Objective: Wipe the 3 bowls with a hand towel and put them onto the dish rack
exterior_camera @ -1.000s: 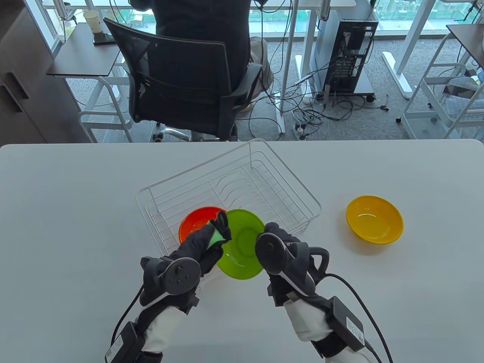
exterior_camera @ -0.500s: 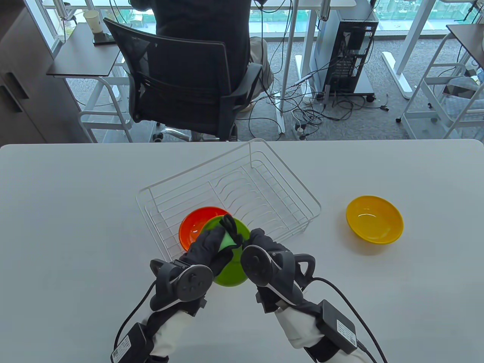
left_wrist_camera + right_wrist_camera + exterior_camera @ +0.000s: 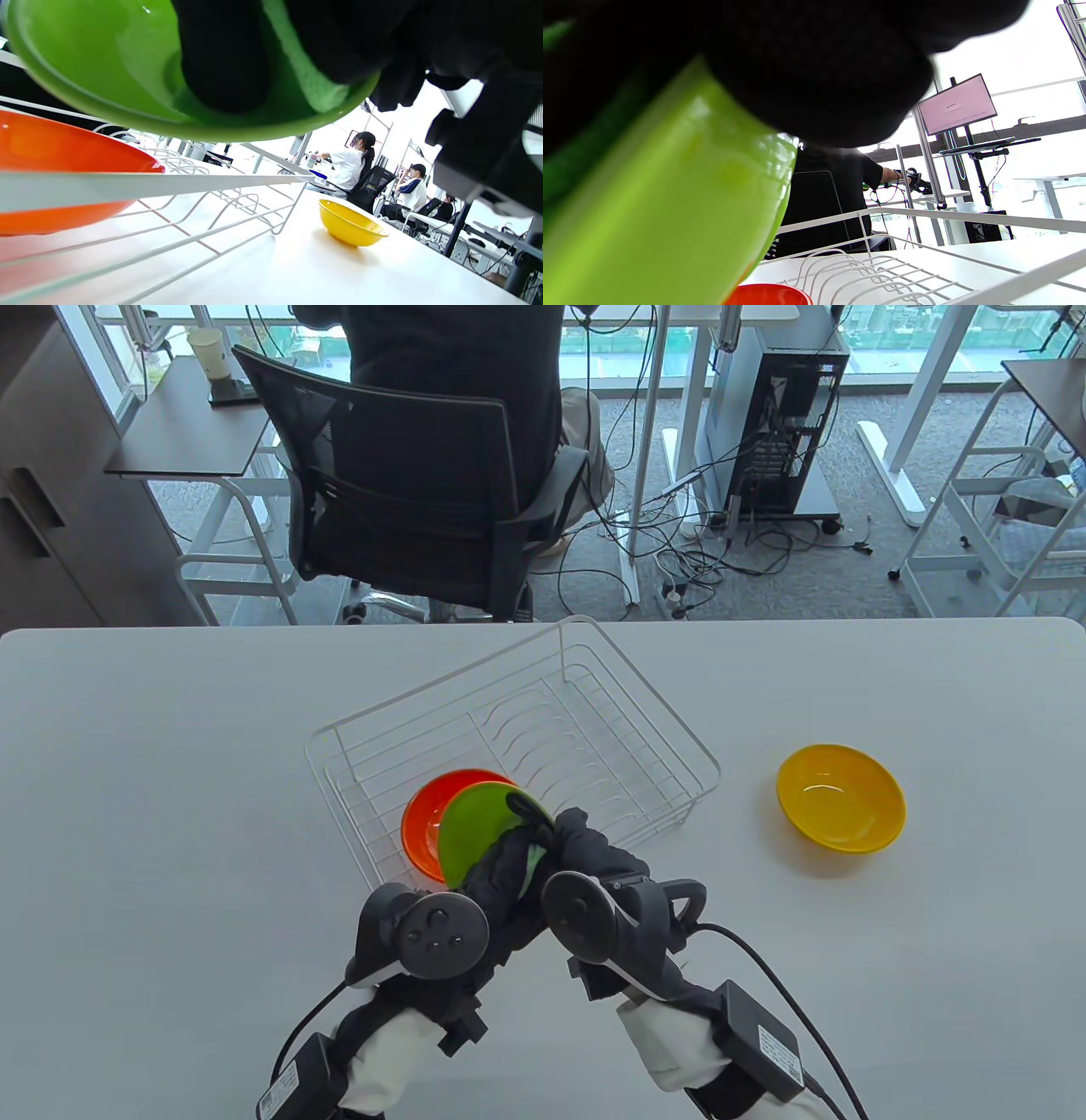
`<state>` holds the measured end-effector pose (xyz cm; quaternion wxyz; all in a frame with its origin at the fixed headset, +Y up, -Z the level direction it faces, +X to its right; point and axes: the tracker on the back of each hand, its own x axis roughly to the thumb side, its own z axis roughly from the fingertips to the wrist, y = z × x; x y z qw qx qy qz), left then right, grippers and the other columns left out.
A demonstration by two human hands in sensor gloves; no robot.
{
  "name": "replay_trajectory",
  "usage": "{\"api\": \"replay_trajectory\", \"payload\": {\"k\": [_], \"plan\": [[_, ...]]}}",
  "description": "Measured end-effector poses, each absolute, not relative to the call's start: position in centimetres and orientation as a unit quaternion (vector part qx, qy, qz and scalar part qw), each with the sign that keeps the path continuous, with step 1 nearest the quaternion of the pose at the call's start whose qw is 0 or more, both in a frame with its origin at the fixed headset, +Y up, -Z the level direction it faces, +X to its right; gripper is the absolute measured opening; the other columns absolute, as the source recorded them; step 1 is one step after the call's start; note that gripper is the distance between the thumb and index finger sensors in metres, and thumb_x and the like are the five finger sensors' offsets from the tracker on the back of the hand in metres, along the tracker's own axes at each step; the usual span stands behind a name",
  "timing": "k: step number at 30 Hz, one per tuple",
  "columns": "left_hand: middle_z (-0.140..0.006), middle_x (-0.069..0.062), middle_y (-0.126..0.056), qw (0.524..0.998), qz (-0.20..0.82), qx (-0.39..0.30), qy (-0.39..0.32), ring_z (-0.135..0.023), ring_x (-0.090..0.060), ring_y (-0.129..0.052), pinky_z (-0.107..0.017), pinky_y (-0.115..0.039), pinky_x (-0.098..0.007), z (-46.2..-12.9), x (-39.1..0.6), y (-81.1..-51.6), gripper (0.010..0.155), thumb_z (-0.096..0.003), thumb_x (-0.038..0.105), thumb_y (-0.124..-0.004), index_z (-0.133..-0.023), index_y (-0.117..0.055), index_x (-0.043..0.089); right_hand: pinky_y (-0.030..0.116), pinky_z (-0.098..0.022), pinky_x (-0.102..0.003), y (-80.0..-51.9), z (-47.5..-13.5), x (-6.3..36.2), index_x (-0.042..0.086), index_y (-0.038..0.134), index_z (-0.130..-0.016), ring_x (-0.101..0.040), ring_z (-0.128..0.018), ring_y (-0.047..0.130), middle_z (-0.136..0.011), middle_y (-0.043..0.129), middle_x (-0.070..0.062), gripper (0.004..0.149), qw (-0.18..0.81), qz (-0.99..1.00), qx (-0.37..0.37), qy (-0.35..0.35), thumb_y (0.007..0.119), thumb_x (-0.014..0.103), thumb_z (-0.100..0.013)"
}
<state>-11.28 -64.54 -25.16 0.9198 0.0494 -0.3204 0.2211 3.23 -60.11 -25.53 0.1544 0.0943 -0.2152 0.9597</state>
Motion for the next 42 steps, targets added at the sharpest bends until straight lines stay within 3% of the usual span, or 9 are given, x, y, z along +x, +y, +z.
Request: {"api": "replay_trajectory", "payload": {"k": [4,8,12,23,26,32,39,42], "plan": [[-0.103,-0.033,-0.074,0.934,0.149,0.064,-0.318,-0.08,-0.043,-0.093,-0.041,-0.092,-0.034,-24.7,-10.9,-64.3,0.068,-0.0538,0.028,-0.078,-0.11,-0.054,-0.001,0.088,-0.009,-0.029,-59.8,-25.5,3.4,-0.005,0.089,-0.077,-0.01,-0.007,0.099,-0.038,0.096,-0.017,0.048,0.155,0.959,0.094,-0.216,0.084,0.03,-0.045],[-0.103,-0.03,-0.077,0.947,0.076,0.078,-0.304,-0.079,-0.042,-0.095,-0.039,-0.093,-0.032,-24.6,-10.6,-64.2,0.065,-0.0528,0.028,-0.08,-0.11,-0.059,0.006,0.088,-0.009,-0.029,-59.5,-25.3,3.4,-0.007,0.089,-0.076,-0.009,-0.006,0.099,-0.037,0.096,-0.017,0.048,0.156,0.959,0.098,-0.217,0.084,0.03,-0.045],[-0.102,-0.028,-0.078,0.956,-0.014,0.133,-0.262,-0.078,-0.04,-0.096,-0.04,-0.094,-0.029,-24.7,-11.3,-63.9,0.065,-0.052,0.029,-0.081,-0.11,-0.06,0.009,0.088,-0.008,-0.029,-59.5,-24.7,2.7,-0.008,0.088,-0.075,-0.008,-0.005,0.098,-0.036,0.096,-0.016,0.049,0.169,0.957,0.114,-0.208,0.083,0.03,-0.045],[-0.1,-0.03,-0.079,0.955,0.042,0.172,-0.236,-0.076,-0.041,-0.097,-0.041,-0.096,-0.028,-24.7,-12.6,-62.9,0.063,-0.0515,0.028,-0.082,-0.108,-0.062,0.008,0.088,-0.009,-0.029,-59.8,-23.8,1.4,-0.01,0.086,-0.075,-0.008,-0.006,0.099,-0.037,0.095,-0.016,0.05,0.165,0.954,0.133,-0.214,0.081,0.03,-0.047],[-0.099,-0.032,-0.077,0.947,0.132,0.166,-0.239,-0.076,-0.042,-0.096,-0.043,-0.096,-0.028,-24.7,-13.0,-62.8,0.064,-0.0517,0.027,-0.082,-0.108,-0.06,0.004,0.088,-0.01,-0.029,-59.8,-23.8,1.5,-0.01,0.086,-0.076,-0.008,-0.007,0.099,-0.038,0.095,-0.016,0.05,0.174,0.951,0.133,-0.219,0.081,0.03,-0.047],[-0.097,-0.036,-0.075,0.913,0.293,0.08,-0.273,-0.073,-0.045,-0.094,-0.041,-0.094,-0.031,-25.2,-13.1,-63.6,0.067,-0.0525,0.027,-0.081,-0.107,-0.057,-0.004,0.088,-0.01,-0.029,-59.9,-23.6,1.4,-0.01,0.086,-0.076,-0.009,-0.007,0.099,-0.038,0.095,-0.017,0.049,0.139,0.948,0.138,-0.25,0.081,0.029,-0.046],[-0.099,-0.028,-0.08,0.938,0.166,0.037,-0.302,-0.075,-0.042,-0.095,-0.041,-0.092,-0.033,-24.7,-11.9,-63.6,0.062,-0.0527,0.027,-0.082,-0.108,-0.063,0.007,0.088,-0.01,-0.03,-59.9,-24.1,1.9,-0.007,0.087,-0.076,-0.01,-0.007,0.099,-0.038,0.096,-0.017,0.049,0.134,0.95,0.131,-0.249,0.082,0.03,-0.046],[-0.099,-0.026,-0.082,0.952,0.089,0.05,-0.289,-0.075,-0.04,-0.097,-0.041,-0.093,-0.033,-24.4,-11.4,-63.6,0.06,-0.0523,0.027,-0.082,-0.107,-0.065,0.01,0.088,-0.01,-0.03,-60.0,-24.1,1.8,-0.008,0.087,-0.076,-0.01,-0.007,0.099,-0.037,0.096,-0.017,0.049,0.135,0.951,0.132,-0.245,0.082,0.03,-0.046]]}}
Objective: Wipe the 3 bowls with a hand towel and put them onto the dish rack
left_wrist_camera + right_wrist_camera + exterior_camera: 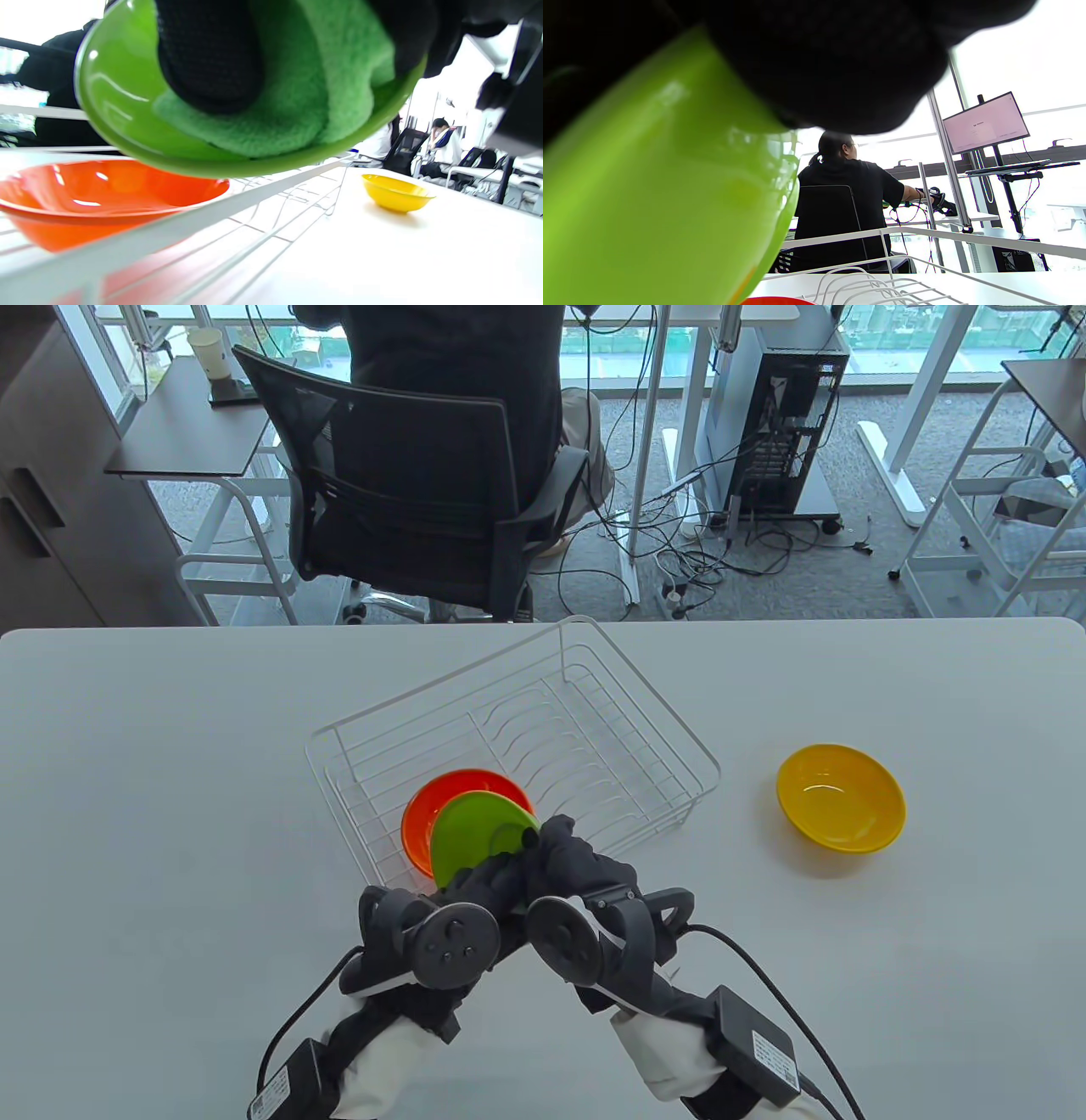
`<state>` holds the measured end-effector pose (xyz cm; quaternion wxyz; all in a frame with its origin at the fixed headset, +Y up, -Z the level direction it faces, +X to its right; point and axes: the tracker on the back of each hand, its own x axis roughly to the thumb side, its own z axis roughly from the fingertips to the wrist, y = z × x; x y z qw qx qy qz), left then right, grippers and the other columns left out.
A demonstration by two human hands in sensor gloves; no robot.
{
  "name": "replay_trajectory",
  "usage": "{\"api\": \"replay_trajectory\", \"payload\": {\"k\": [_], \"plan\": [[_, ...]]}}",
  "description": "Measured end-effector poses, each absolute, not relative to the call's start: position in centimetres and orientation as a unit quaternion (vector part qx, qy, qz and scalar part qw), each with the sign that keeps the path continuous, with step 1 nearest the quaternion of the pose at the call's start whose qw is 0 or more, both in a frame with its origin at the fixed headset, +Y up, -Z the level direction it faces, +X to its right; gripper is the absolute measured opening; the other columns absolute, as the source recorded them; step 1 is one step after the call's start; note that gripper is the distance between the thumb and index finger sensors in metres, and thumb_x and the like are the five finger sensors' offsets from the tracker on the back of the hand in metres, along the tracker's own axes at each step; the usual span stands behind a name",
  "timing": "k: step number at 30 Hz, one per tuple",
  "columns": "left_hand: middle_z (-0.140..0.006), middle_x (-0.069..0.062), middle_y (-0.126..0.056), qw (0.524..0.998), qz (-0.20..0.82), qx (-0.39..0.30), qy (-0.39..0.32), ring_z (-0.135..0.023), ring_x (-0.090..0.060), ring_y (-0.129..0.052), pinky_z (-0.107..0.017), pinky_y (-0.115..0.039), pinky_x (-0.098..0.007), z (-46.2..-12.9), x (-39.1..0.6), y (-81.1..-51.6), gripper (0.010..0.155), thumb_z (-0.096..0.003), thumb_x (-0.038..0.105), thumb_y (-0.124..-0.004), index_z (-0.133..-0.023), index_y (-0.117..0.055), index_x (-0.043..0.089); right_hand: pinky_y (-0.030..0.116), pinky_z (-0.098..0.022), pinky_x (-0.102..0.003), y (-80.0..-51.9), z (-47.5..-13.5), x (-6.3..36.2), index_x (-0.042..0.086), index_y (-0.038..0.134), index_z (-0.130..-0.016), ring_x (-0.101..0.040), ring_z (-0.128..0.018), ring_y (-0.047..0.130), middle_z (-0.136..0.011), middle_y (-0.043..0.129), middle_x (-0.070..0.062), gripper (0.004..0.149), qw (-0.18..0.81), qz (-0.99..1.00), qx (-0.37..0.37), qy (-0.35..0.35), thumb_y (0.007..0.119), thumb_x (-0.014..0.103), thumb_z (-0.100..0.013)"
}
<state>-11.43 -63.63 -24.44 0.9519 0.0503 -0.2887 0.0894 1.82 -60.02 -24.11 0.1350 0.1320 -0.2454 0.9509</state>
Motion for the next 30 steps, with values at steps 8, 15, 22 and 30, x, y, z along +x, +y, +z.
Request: {"api": "replay_trajectory", "payload": {"k": [8,15,22,30], "plan": [[-0.099,-0.025,-0.082,0.96,-0.027,0.165,-0.224,-0.075,-0.039,-0.097,-0.04,-0.094,-0.031,-24.2,-12.3,-63.1,0.06,-0.0515,0.028,-0.083,-0.107,-0.066,0.012,0.088,-0.01,-0.029,-59.9,-23.6,1.3,-0.009,0.087,-0.075,-0.009,-0.006,0.099,-0.036,0.096,-0.016,0.049,0.165,0.949,0.145,-0.227,0.082,0.03,-0.046],[-0.1,-0.026,-0.081,0.962,-0.013,0.165,-0.218,-0.076,-0.039,-0.097,-0.041,-0.093,-0.032,-24.2,-12.5,-62.8,0.06,-0.0524,0.031,-0.082,-0.107,-0.065,0.012,0.088,-0.01,-0.029,-59.7,-23.2,1.2,-0.009,0.087,-0.076,-0.009,-0.007,0.099,-0.037,0.096,-0.016,0.049,0.152,0.942,0.152,-0.257,0.082,0.03,-0.046],[-0.095,-0.027,-0.087,0.956,0.142,0.039,-0.252,-0.07,-0.038,-0.101,-0.037,-0.094,-0.031,-24.7,-12.7,-62.8,0.059,-0.0529,0.031,-0.081,-0.106,-0.068,0.009,0.089,-0.011,-0.03,-59.5,-23.6,1.9,-0.007,0.088,-0.076,-0.009,-0.007,0.1,-0.038,0.096,-0.016,0.048,0.13,0.94,0.142,-0.282,0.082,0.03,-0.046],[-0.094,-0.026,-0.088,0.892,0.351,-0.058,-0.28,-0.069,-0.038,-0.1,-0.038,-0.094,-0.03,-26.1,-14.3,-63.4,0.057,-0.0526,0.028,-0.082,-0.104,-0.071,0.009,0.089,-0.012,-0.03,-59.8,-24.3,2.3,-0.003,0.089,-0.077,-0.01,-0.008,0.1,-0.039,0.096,-0.015,0.047,0.136,0.945,0.133,-0.265,0.083,0.031,-0.045]]}}
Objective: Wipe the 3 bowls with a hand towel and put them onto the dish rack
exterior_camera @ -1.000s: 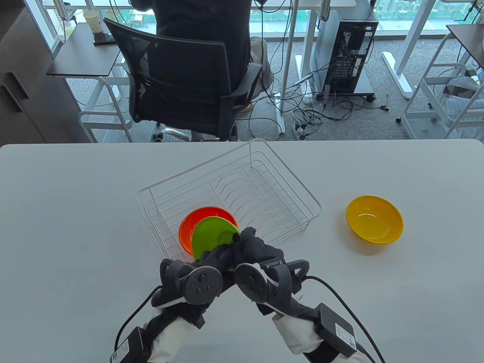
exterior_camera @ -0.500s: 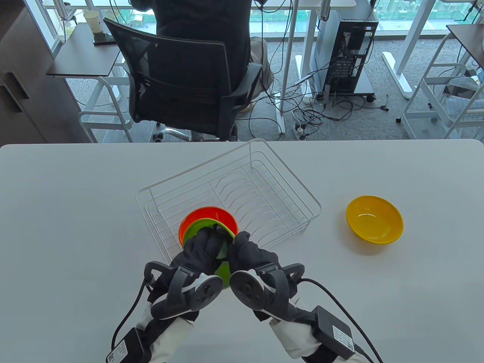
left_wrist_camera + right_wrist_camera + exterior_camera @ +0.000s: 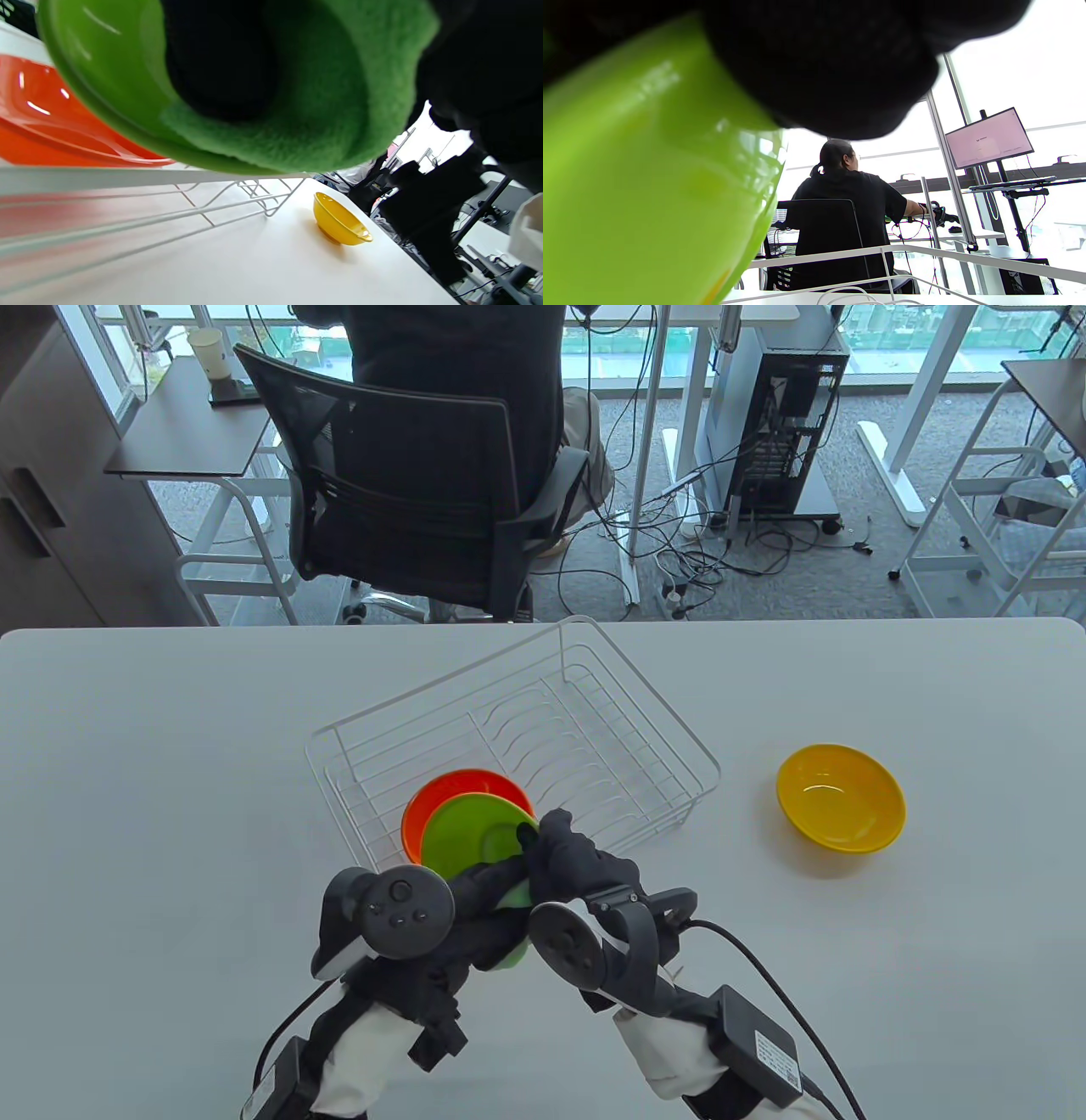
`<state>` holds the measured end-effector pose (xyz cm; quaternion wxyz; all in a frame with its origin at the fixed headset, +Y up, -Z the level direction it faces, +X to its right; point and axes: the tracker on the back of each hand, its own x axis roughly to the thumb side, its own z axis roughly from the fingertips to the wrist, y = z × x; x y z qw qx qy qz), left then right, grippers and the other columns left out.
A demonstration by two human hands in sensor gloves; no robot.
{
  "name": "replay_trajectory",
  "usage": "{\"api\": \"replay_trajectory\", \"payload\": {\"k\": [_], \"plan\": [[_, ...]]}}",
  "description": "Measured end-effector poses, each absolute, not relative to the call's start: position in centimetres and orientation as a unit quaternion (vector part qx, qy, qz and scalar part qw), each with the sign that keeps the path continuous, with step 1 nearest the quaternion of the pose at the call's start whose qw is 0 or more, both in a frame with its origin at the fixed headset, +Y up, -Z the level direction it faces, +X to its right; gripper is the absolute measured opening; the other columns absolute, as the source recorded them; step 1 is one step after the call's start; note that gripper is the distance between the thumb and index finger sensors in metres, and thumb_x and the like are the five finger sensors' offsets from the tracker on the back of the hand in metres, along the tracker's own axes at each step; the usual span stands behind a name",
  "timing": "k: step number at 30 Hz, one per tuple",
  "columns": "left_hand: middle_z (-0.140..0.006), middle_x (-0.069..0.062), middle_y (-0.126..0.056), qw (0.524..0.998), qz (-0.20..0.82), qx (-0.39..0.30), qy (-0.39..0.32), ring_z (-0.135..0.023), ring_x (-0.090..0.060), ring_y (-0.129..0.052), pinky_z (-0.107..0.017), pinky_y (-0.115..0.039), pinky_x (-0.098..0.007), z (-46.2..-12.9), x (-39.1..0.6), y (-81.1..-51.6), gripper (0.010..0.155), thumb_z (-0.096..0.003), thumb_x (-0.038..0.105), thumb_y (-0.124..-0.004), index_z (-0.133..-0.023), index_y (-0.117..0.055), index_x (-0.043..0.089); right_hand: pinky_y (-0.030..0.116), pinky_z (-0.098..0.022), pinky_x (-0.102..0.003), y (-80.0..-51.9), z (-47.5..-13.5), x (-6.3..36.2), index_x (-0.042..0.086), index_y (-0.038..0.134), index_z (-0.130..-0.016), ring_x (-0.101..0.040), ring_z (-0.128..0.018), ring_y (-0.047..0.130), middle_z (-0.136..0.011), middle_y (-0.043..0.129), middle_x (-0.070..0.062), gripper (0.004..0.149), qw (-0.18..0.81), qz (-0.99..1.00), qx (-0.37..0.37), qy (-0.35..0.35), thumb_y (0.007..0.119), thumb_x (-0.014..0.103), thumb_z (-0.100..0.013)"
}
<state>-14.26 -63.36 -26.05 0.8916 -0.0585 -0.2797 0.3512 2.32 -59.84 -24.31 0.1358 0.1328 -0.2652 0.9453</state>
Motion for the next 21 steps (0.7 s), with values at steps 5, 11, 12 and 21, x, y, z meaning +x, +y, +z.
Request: {"api": "replay_trajectory", "payload": {"k": [5,11,12,21], "plan": [[-0.092,-0.027,-0.089,0.819,0.494,-0.102,-0.275,-0.067,-0.037,-0.101,-0.037,-0.095,-0.029,-27.3,-17.0,-63.9,0.056,-0.0532,0.027,-0.082,-0.104,-0.071,0.007,0.089,-0.012,-0.03,-59.8,-25.3,3.4,-0.003,0.089,-0.078,-0.01,-0.009,0.101,-0.039,0.096,-0.015,0.047,0.175,0.949,0.109,-0.239,0.082,0.031,-0.046],[-0.094,-0.025,-0.088,0.737,0.63,-0.052,-0.241,-0.069,-0.036,-0.101,-0.038,-0.095,-0.028,-27.9,-20.8,-64.0,0.055,-0.0542,0.027,-0.081,-0.105,-0.07,0.009,0.089,-0.012,-0.03,-59.3,-26.9,4.4,-0.004,0.088,-0.078,-0.009,-0.009,0.101,-0.039,0.096,-0.015,0.047,0.183,0.953,0.068,-0.234,0.082,0.031,-0.046],[-0.094,-0.025,-0.087,0.722,0.651,-0.034,-0.23,-0.069,-0.036,-0.101,-0.039,-0.095,-0.028,-27.9,-21.5,-64.0,0.055,-0.0542,0.028,-0.081,-0.105,-0.07,0.009,0.089,-0.012,-0.03,-59.3,-27.5,4.3,-0.004,0.088,-0.078,-0.01,-0.009,0.101,-0.039,0.096,-0.015,0.048,0.181,0.955,0.059,-0.227,0.082,0.031,-0.046],[-0.095,-0.025,-0.086,0.685,0.713,0.064,-0.135,-0.07,-0.035,-0.1,-0.039,-0.095,-0.027,-27.9,-26.2,-64.9,0.055,-0.055,0.028,-0.08,-0.106,-0.068,0.009,0.089,-0.012,-0.03,-59.6,-32.4,0.9,-0.003,0.089,-0.078,-0.011,-0.009,0.101,-0.04,0.097,-0.015,0.049,0.097,0.979,0.01,-0.179,0.085,0.033,-0.044]]}}
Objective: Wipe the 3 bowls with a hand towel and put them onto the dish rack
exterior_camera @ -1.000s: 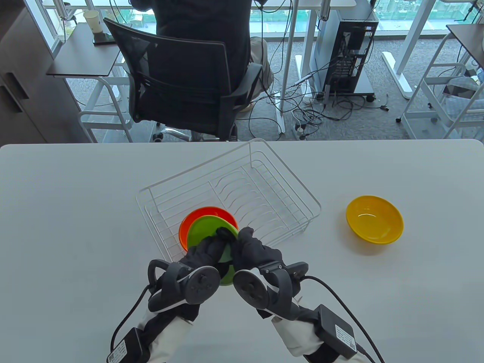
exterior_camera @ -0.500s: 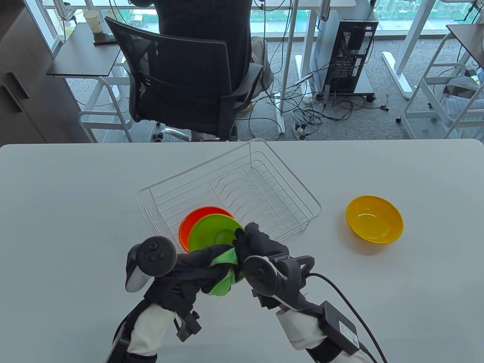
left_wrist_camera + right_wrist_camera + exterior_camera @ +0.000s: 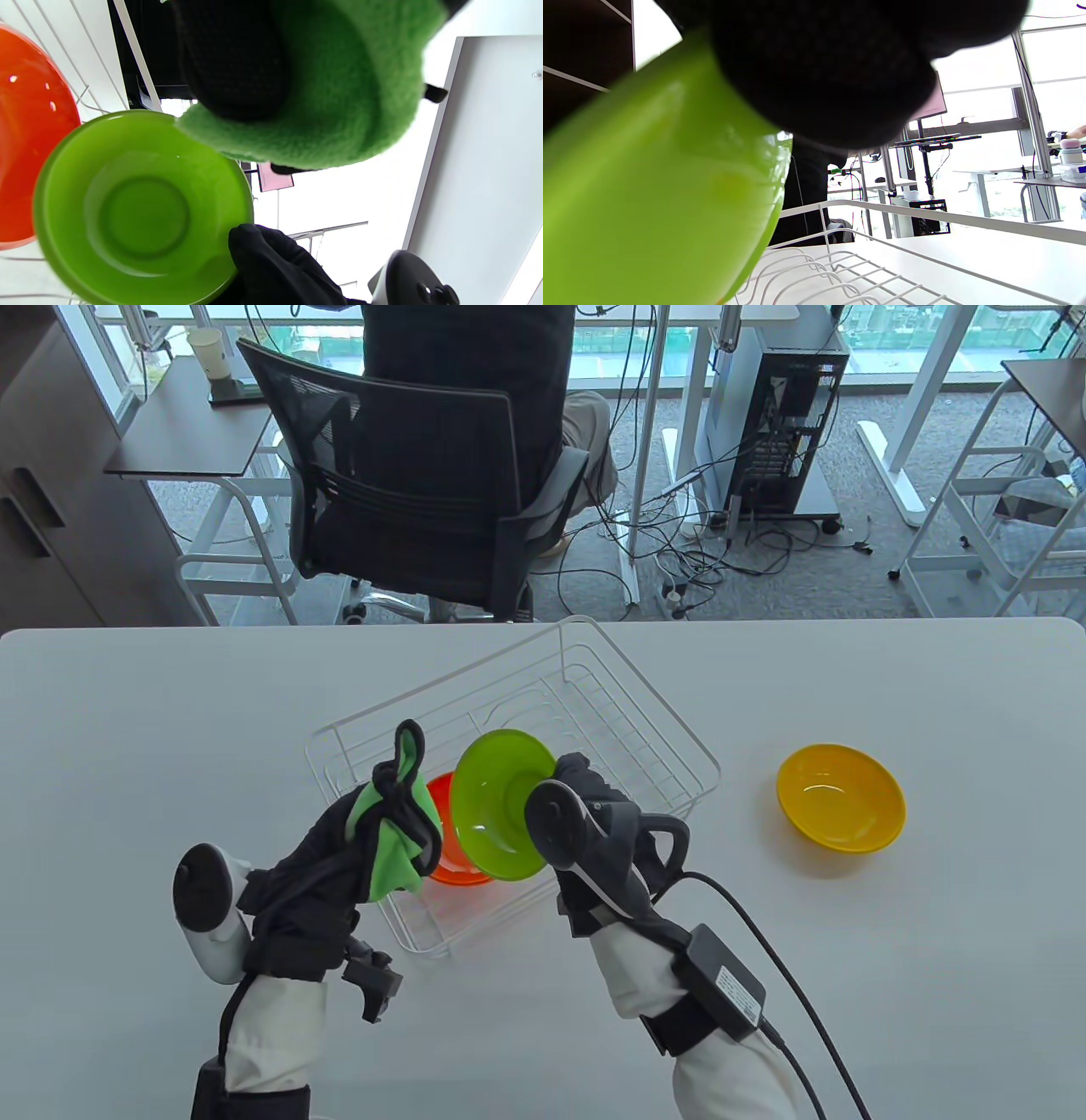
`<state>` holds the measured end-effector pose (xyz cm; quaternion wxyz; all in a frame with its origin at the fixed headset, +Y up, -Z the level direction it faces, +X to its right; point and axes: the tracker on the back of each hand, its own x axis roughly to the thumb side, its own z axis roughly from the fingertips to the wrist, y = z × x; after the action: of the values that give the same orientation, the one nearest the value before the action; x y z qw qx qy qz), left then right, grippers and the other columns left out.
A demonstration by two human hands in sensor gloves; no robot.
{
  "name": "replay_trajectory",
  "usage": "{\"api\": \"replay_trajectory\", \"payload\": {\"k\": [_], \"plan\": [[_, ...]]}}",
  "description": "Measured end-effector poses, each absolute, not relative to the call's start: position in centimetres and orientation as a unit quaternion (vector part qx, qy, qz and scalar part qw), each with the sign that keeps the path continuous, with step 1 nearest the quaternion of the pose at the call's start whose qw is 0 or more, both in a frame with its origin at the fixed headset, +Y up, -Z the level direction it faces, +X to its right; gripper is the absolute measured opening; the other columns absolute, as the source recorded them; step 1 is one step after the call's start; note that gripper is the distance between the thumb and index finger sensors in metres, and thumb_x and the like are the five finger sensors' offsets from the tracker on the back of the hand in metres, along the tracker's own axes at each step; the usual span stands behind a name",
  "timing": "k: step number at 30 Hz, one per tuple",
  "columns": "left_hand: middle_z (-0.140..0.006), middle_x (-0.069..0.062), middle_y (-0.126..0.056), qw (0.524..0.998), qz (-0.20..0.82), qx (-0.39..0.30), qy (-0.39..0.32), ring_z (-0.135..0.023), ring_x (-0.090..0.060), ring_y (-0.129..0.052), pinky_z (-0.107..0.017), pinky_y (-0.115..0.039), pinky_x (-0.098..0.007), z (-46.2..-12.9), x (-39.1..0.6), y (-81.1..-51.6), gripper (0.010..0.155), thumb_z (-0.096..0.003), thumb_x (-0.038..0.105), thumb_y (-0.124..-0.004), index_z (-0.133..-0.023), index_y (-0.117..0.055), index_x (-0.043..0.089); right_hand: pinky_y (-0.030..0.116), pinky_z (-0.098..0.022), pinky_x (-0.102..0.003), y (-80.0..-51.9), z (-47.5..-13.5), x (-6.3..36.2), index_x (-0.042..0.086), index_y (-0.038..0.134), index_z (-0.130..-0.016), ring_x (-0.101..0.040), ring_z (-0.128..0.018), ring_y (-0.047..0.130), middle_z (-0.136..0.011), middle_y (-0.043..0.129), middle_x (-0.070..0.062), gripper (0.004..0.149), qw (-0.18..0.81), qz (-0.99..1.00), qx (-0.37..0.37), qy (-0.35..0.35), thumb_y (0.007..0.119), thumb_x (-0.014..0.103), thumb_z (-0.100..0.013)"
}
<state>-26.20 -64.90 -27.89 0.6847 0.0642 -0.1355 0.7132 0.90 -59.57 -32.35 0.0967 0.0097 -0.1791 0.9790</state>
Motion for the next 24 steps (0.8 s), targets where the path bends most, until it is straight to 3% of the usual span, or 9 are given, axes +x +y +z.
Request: {"api": "replay_trajectory", "payload": {"k": [7,13,24], "plan": [[-0.096,-0.025,-0.085,0.657,0.744,0.073,-0.093,-0.071,-0.036,-0.099,-0.04,-0.095,-0.027,-28.0,-28.4,-66.1,0.056,-0.0556,0.028,-0.079,-0.106,-0.067,0.009,0.089,-0.012,-0.03,-61.3,-34.7,-2.4,-0.002,0.089,-0.077,-0.011,-0.009,0.102,-0.04,0.097,-0.015,0.049,0.02,0.987,-0.008,-0.162,0.086,0.033,-0.043],[-0.096,-0.026,-0.085,0.666,0.738,0.073,-0.082,-0.071,-0.036,-0.099,-0.04,-0.095,-0.027,-28.1,-28.7,-66.3,0.056,-0.0557,0.028,-0.079,-0.106,-0.067,0.009,0.089,-0.013,-0.031,-62.7,-35.5,-3.9,-0.001,0.089,-0.078,-0.011,-0.01,0.102,-0.041,0.097,-0.015,0.05,-0.011,0.989,-0.011,-0.147,0.086,0.034,-0.043],[-0.096,-0.026,-0.085,0.663,0.741,0.062,-0.087,-0.071,-0.036,-0.099,-0.04,-0.094,-0.028,-28.1,-28.2,-66.2,0.056,-0.0561,0.029,-0.078,-0.107,-0.066,0.009,0.089,-0.015,-0.033,-64.0,-37.1,-3.5,-0.001,0.088,-0.08,-0.013,-0.013,0.103,-0.044,0.097,-0.016,0.05,0.042,0.996,-0.045,-0.068,0.085,0.033,-0.044]]}}
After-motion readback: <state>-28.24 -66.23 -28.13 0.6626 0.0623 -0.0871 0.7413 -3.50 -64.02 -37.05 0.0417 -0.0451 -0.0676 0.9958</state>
